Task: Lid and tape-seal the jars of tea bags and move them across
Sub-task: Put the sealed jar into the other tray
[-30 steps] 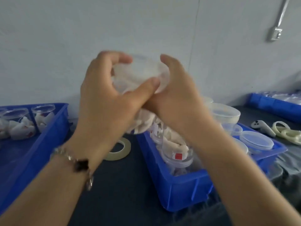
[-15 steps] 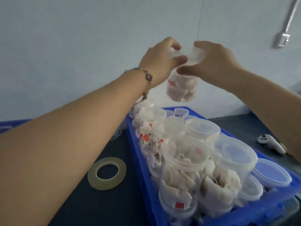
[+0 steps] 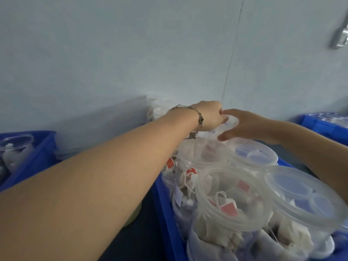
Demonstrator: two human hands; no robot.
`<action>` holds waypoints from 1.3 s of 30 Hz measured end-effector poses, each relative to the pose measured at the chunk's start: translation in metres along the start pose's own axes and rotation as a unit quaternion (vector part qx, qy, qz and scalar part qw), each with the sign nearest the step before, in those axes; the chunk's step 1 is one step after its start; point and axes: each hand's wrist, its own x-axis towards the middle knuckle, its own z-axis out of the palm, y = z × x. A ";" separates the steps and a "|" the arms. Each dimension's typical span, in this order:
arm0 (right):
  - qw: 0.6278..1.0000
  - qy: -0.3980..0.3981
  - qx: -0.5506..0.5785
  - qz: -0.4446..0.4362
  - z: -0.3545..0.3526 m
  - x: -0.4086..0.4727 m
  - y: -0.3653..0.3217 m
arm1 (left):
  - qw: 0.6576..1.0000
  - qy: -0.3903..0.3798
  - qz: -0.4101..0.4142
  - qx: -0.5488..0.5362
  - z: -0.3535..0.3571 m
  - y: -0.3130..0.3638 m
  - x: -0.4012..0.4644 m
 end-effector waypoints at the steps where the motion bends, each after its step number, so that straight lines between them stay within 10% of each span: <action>1: 1.000 -0.017 -0.008 -0.003 0.001 -0.001 0.002 | 1.000 -0.009 -0.001 0.017 0.001 -0.001 -0.001; 7: 0.993 -0.114 0.019 0.037 -0.020 -0.016 -0.007 | 0.994 -0.048 -0.016 0.096 -0.010 0.000 -0.007; 13: 0.999 0.028 -0.013 -0.030 -0.032 -0.023 -0.048 | 0.987 -0.025 -0.038 0.151 -0.055 -0.019 -0.045; 20: 0.985 0.021 -0.051 -0.161 -0.010 -0.031 -0.144 | 0.972 0.000 -0.132 0.193 -0.122 -0.074 -0.142; 39: 0.904 -0.180 -0.130 -0.367 0.241 -0.133 -0.396 | 0.858 -0.063 -0.485 0.156 -0.172 -0.263 -0.505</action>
